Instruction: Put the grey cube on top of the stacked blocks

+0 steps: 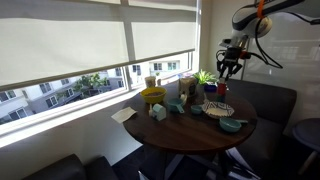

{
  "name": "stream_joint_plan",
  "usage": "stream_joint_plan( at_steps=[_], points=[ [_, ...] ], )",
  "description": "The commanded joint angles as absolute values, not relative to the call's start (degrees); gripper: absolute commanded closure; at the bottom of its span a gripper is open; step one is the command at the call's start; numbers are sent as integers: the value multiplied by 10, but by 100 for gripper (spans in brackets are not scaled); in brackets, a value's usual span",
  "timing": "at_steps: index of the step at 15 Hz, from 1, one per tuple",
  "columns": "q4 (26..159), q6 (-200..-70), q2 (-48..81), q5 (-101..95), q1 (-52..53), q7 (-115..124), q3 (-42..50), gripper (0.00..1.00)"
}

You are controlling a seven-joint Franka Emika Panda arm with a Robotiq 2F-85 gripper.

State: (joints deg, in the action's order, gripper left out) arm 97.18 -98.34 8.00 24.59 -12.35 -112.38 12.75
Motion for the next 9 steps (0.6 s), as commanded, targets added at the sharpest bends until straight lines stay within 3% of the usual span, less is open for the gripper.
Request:
stream_joint_plan(
  at_steps=[1,8,9],
  points=[
    [949,-972,93,243,-134,-1112,116,91],
    [950,-970,92,240,-134,-1109,115,91],
    [950,-969,92,239,-133,-1107,114,42]
  ],
)
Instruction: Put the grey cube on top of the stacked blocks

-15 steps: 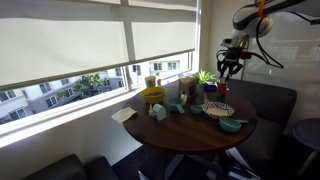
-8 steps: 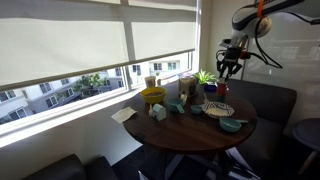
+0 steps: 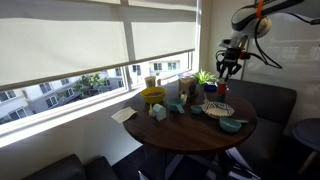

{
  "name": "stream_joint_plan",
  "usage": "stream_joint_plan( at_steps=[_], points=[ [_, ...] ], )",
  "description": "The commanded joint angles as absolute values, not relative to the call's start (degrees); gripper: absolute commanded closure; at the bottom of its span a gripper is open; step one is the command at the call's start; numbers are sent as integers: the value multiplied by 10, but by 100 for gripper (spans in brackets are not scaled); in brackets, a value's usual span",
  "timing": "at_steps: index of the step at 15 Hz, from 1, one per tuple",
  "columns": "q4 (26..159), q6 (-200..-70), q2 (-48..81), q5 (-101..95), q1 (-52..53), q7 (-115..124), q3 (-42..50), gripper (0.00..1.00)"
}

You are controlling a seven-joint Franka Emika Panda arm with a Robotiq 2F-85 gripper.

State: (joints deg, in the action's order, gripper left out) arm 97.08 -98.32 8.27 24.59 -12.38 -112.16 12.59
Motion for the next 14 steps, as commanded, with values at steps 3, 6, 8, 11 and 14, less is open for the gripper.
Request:
stream_joint_plan(
  at_steps=[3,6,8,11,14],
  points=[
    [949,-967,93,238,-133,-1104,113,25],
    [950,-967,90,241,-134,-1103,113,5],
    [948,-961,81,246,-136,-1106,114,0],
    [953,-944,48,253,-145,-1113,120,0],
    [984,-932,-5,282,-154,-1134,128,0]
  ],
)
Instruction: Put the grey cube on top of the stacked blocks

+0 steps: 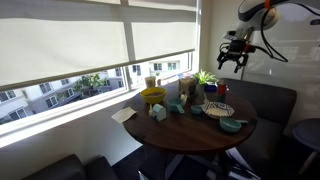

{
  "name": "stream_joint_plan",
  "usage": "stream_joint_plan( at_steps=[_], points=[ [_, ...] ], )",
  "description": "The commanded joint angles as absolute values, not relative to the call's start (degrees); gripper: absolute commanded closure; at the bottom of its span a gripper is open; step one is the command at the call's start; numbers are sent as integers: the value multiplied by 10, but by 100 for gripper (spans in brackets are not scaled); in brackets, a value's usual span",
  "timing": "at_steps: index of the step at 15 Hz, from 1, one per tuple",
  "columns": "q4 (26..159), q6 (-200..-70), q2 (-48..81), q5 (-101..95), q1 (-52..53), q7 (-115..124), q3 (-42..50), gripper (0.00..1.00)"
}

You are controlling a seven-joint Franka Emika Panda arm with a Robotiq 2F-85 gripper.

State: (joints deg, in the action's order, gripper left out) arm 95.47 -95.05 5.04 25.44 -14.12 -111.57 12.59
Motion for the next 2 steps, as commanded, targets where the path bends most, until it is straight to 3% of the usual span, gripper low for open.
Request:
stream_joint_plan(
  at_steps=[1,2],
  points=[
    [954,-940,38,261,-147,-1119,127,0],
    [955,-937,27,262,-149,-1121,130,0]
  ],
)
